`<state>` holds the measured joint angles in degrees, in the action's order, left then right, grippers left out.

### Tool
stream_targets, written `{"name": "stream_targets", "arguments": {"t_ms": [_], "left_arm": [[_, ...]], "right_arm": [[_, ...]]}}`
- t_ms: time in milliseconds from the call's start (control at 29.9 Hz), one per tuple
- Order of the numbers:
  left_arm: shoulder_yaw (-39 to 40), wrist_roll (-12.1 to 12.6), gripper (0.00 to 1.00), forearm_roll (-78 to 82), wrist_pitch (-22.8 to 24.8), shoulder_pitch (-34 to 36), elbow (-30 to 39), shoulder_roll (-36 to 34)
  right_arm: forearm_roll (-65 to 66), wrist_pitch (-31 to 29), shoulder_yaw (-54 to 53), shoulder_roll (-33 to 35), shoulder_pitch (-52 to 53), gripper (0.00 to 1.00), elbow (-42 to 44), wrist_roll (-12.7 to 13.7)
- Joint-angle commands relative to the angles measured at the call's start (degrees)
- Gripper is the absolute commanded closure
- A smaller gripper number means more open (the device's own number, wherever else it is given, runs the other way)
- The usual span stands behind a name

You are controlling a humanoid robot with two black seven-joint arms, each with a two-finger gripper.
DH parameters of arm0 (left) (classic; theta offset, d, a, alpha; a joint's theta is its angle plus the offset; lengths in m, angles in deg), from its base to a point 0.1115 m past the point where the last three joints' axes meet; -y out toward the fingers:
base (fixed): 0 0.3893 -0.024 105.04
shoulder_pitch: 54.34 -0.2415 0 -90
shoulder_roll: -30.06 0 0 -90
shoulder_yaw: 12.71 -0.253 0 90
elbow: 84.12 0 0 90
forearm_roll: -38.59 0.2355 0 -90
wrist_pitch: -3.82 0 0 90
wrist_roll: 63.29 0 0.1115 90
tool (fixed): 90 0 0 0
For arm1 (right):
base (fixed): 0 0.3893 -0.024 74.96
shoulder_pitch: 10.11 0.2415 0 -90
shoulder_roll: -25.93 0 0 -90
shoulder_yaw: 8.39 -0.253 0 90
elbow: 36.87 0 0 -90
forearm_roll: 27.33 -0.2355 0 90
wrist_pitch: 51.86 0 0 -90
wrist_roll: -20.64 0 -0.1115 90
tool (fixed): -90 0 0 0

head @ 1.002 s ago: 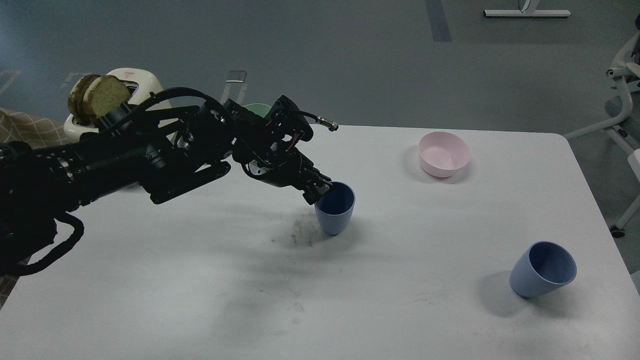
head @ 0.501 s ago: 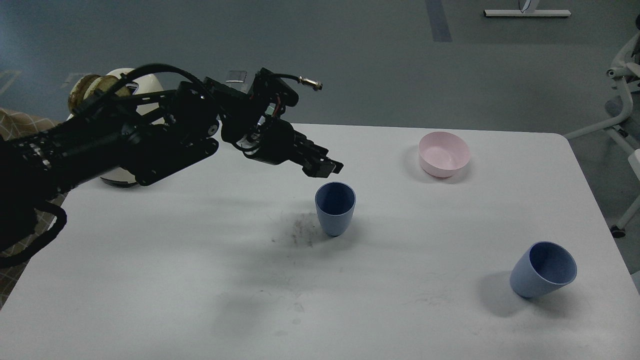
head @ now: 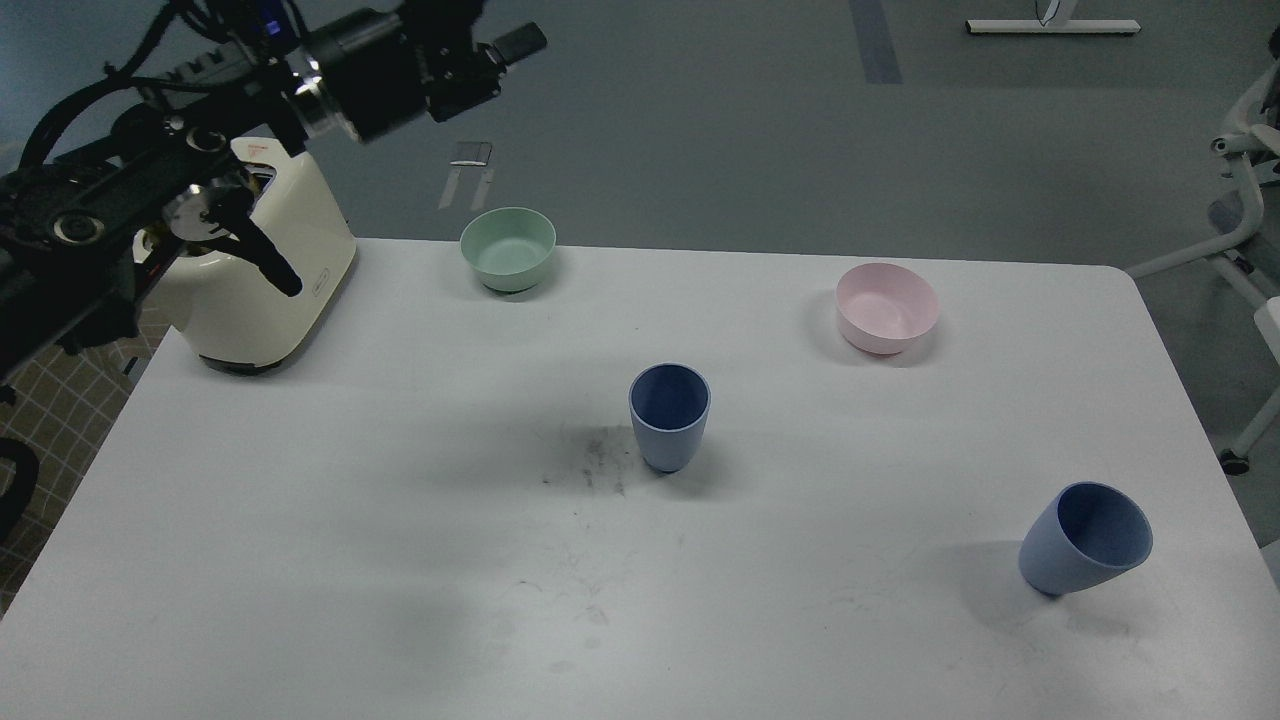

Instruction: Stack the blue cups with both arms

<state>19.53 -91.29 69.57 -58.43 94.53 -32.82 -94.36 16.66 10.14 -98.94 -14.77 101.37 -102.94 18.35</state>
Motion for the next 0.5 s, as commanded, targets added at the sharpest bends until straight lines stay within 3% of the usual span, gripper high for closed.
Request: {"name": "stream_targets", "arguments": {"t_ms": [0, 134, 267, 334, 401, 468], "left_arm": [[8.52, -0.01, 0.02, -9.25, -0.14, -6.81, -0.06, -1.0], [16.43, -0.01, 0.02, -12.07, 0.12, -12.27, -0.06, -0.91], [17.77, -0.01, 0.02, -12.08, 0.26, -13.78, -0.06, -0.91], [17.86, -0.01, 0.02, -12.25, 0.26, -13.96, -0.06, -0.91], [17.95, 0.83, 0.02, -13.48, 0.21, -14.04, -0.15, -0.65], [17.95, 2.14, 0.02, -14.53, 0.12, -14.04, -0.23, -0.47]], "right_arm": [[13.79, 0.01, 0.03, 1.24, -3.09, 0.0, -8.16, -0.08], [26.2, 0.01, 0.02, 4.31, -8.1, 0.0, -17.66, -0.87], [34.22, 0.01, 0.11, 8.53, -13.11, 0.0, -23.39, -2.19], [40.98, 0.01, 0.11, 12.13, -17.07, 0.0, -26.12, -4.38], [49.58, 0.01, 0.11, 14.59, -21.37, 0.0, -28.84, -8.59], [54.16, 0.01, 0.2, 14.51, -23.22, 0.0, -29.02, -10.09]]}}
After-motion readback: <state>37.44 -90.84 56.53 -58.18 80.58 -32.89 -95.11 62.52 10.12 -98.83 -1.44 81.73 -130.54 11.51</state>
